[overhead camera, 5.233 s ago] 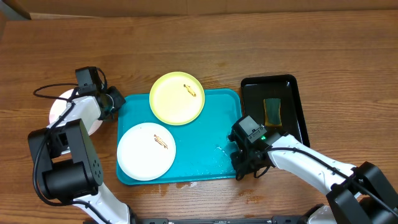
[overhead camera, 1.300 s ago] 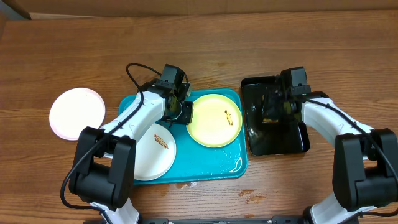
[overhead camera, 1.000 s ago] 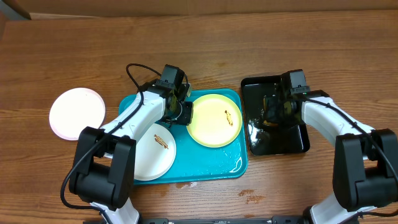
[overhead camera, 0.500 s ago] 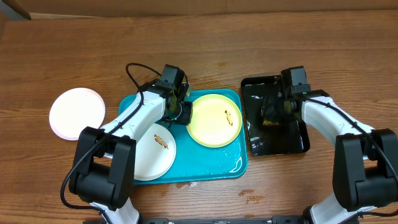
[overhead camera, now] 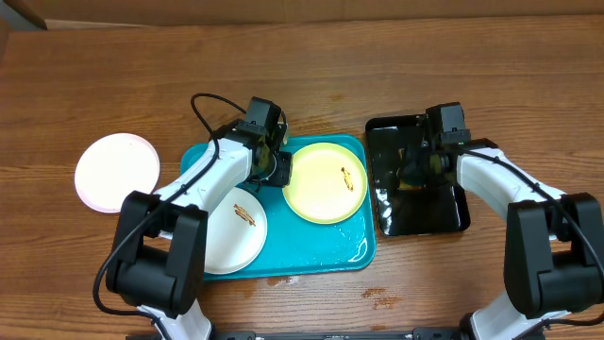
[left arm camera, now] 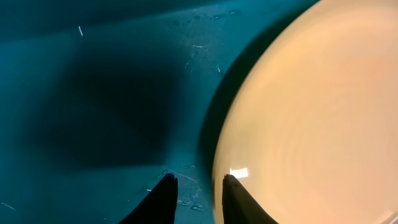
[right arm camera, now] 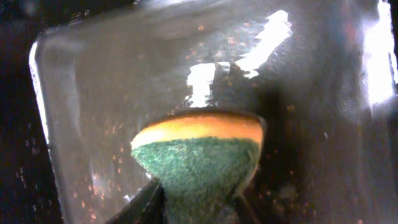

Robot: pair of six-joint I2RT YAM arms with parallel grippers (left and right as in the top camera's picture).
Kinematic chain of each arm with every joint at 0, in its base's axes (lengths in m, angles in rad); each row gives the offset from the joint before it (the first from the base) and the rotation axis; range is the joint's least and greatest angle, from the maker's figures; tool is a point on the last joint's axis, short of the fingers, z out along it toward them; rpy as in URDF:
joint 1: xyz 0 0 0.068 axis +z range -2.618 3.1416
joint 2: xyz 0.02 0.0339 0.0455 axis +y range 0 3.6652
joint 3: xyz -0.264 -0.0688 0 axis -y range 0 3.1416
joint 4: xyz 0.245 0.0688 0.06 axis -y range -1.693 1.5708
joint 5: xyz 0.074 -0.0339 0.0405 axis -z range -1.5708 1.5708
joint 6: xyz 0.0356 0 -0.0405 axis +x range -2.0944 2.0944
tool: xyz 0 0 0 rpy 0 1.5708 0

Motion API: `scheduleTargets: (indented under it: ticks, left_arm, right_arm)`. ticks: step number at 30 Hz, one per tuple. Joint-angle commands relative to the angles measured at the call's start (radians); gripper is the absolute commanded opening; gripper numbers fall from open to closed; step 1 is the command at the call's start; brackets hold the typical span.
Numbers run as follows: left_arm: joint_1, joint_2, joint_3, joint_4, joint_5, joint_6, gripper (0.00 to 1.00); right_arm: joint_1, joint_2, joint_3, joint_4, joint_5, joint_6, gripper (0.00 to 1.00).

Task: Clean dirty plates on tray and stack at the side
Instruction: 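Grasp the sponge in the water with the right gripper and wet it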

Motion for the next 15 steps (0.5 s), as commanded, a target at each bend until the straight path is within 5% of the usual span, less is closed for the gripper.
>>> scheduleTargets:
  ticks: [1,7,15]
  left_arm:
    - [-0.006,0.034,-0.001,0.004,-0.021,-0.002,0.25]
    - [-0.007,0.034,-0.001,0.004,-0.021,-0.002,0.25]
    - [-0.006,0.051,-0.001,0.004,-0.022,-0.002,0.22]
  right_arm:
    - [-0.003,0.004,0.048,-0.001,0.0,-0.005,0.17]
    - [-0.003,0.005,0.048,0.018,-0.003,-0.005,0.51]
    - [-0.002,0.005,0.03,-0.014,-0.003,-0.006,0.56]
